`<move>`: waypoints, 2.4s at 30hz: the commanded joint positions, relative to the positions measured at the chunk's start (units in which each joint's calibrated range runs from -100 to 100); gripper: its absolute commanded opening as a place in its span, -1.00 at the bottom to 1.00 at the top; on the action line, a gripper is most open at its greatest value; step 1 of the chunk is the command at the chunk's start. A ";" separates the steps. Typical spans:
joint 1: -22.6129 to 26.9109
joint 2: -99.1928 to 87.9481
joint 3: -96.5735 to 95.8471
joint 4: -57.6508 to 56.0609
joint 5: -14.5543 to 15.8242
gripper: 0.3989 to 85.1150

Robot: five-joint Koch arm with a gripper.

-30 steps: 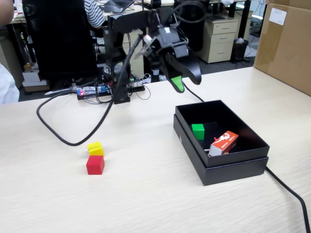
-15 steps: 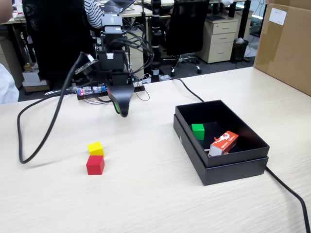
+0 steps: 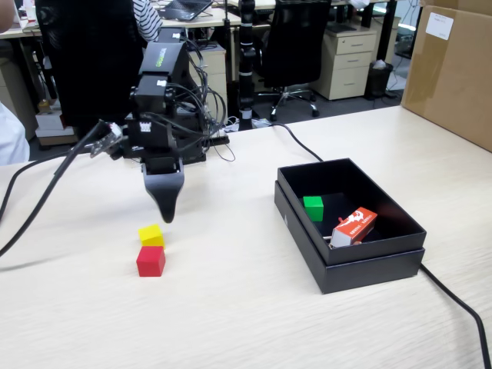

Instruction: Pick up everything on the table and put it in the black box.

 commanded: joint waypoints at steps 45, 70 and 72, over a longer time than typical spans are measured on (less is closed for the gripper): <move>-2.88 11.86 7.39 1.44 -0.83 -0.62; 1.03 -9.48 7.12 0.23 1.47 -0.98; 3.27 -14.30 7.30 -0.80 2.54 -0.98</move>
